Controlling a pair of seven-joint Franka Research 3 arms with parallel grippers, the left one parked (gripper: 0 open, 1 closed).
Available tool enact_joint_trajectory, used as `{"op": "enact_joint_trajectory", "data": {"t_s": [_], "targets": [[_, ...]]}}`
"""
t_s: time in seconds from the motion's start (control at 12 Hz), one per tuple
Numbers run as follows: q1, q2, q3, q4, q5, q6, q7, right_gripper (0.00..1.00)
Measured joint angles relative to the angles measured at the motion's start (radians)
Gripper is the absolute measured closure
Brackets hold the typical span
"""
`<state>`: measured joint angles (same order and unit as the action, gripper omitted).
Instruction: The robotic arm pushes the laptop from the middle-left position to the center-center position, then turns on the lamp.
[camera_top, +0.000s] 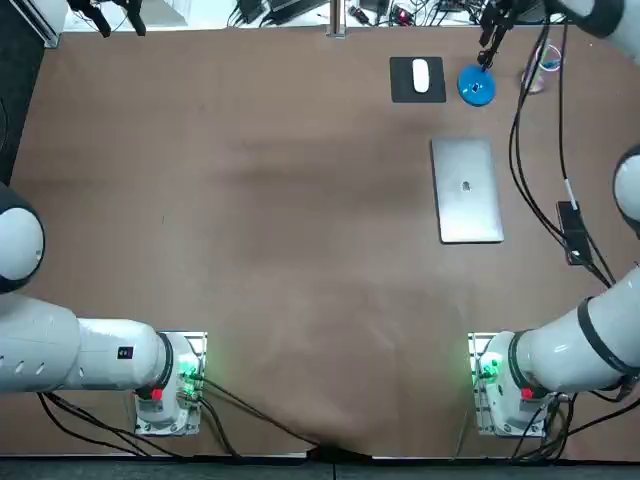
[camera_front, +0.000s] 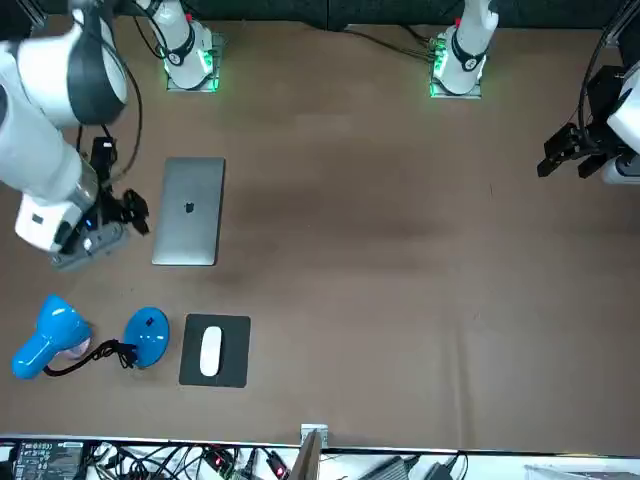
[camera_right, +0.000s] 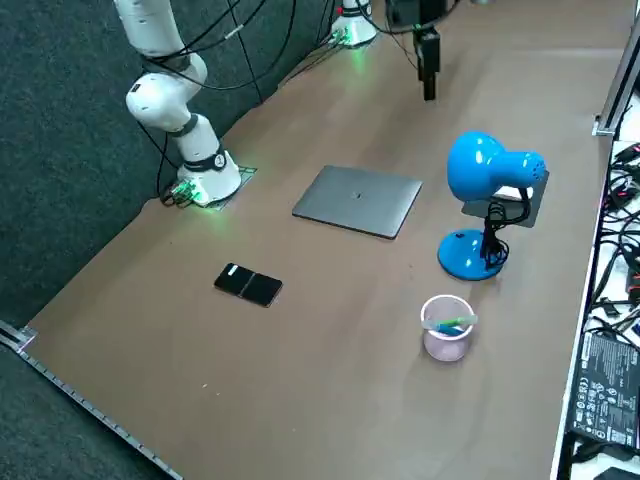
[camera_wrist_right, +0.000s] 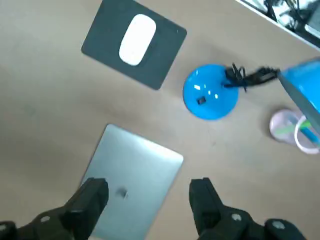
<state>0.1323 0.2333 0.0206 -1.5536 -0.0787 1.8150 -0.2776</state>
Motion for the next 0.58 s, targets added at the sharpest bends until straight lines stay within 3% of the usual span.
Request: {"op": "enact_joint_trajectory", "data": {"t_s": [0.58], "targets": [[-0.064, -0.178, -0.003, -0.035, 0.011, -0.209, 0.139, 0.00]]}}
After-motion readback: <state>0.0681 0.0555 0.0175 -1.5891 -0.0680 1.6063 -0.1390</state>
